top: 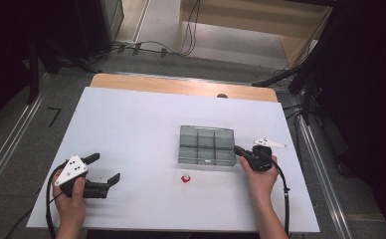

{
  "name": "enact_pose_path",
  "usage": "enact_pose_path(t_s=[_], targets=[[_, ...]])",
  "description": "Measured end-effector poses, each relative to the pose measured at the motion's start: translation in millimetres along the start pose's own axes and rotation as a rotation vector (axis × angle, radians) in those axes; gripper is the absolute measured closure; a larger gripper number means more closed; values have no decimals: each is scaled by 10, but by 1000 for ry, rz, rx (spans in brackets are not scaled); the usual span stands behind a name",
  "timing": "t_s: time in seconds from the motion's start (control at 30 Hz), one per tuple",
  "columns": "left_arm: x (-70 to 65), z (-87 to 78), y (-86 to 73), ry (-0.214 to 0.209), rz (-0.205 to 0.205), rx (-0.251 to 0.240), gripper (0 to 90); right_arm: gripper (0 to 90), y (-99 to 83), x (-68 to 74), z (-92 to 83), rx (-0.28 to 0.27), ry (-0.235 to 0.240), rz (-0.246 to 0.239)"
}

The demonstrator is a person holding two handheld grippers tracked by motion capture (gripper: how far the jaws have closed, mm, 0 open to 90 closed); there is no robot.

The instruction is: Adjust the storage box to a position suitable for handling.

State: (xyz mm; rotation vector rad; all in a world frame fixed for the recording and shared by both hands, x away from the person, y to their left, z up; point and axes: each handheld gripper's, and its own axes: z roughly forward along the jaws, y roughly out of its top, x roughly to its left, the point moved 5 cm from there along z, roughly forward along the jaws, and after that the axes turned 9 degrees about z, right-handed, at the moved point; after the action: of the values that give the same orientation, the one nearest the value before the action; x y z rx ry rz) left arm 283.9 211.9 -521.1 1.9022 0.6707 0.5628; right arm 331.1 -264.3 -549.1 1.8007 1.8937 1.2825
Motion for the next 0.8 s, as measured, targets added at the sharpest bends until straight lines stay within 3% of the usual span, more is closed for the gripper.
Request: enact_pose_path(t_s=[0.47,0.8], targets=[[-7,9,1,0,4,3,0,879,-12,144,86,-5,10,10],[-8,10,1,1,6,4,0,879,-31,306,166,1,17,-24]])
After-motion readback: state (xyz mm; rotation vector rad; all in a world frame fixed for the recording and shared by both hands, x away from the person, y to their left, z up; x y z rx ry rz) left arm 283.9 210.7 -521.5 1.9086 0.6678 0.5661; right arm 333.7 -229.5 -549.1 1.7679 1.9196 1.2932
